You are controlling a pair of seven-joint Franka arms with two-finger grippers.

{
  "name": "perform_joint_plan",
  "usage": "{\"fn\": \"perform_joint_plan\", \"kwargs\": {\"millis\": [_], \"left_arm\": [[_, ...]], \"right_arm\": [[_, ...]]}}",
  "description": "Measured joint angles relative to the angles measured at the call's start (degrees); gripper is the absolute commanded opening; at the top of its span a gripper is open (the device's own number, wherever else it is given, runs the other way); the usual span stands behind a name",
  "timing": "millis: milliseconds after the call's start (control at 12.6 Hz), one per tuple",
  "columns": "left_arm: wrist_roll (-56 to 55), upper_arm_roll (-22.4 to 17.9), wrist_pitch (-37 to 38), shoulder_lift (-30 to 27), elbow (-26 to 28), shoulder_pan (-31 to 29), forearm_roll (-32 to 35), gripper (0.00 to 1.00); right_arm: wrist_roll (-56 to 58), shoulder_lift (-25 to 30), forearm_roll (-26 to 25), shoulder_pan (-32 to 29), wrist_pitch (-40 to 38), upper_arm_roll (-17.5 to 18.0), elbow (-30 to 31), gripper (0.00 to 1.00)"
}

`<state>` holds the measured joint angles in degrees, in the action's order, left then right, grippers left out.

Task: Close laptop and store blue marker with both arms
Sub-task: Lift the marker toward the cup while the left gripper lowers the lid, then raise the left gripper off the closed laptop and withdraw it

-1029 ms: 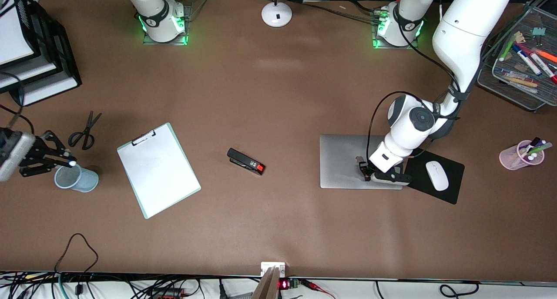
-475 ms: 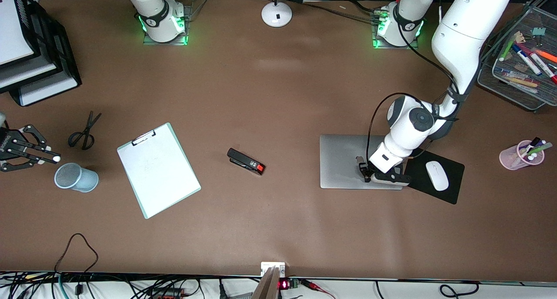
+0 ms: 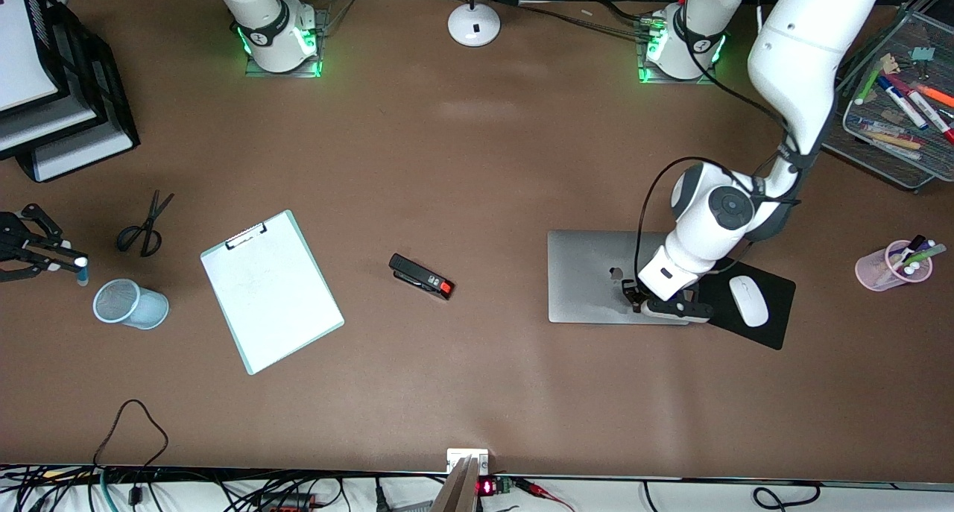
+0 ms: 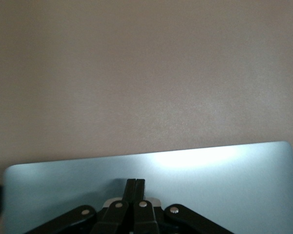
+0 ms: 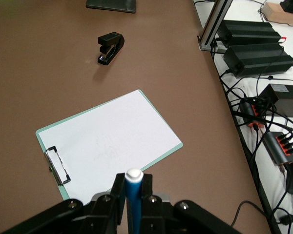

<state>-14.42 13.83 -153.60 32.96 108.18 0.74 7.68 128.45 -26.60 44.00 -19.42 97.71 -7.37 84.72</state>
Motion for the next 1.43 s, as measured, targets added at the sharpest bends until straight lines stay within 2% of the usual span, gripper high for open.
{"fn": "perform_joint_plan", "kwargs": {"millis": [238,554,633,712,792,871,1425], "left_arm": [[1.82,0.24,14.88,-4.98,-3.76,0.02,0.15,0.00],[5.11,0.63,39.53,-10.61,-12.94,0.05,0.17,0.01],[6.21,0.61,44.89,-11.80,-14.85,-0.03,0.17,0.04],[7.36,0.59,49.25,-13.02,-16.39,-0.16,0.17,0.19],[8.12,0.58,52.10,-14.31,-17.30,-0.25,0.17,0.69],[8.57,0.58,53.77,-15.65,-17.69,-0.30,0.00,1.00],[11.44,0.48,56.18,-20.53,-17.85,-1.90,-2.40,1.00]], "right_arm": [[4.30,-2.14,3.65,-1.54,-2.22,0.01,0.21,0.00],[6.87,-3.71,8.26,-3.59,-3.60,0.05,0.22,0.00],[6.90,-3.81,8.99,-3.85,-3.67,0.05,0.22,0.00],[6.90,-4.01,9.47,-3.96,-3.70,0.05,0.24,0.00],[6.90,-4.49,9.89,-3.97,-3.70,0.08,0.26,0.00],[7.04,-5.20,10.01,-3.97,-3.68,0.12,0.25,0.00],[8.92,-12.15,10.53,-4.84,-3.47,0.12,-6.48,0.00]]}}
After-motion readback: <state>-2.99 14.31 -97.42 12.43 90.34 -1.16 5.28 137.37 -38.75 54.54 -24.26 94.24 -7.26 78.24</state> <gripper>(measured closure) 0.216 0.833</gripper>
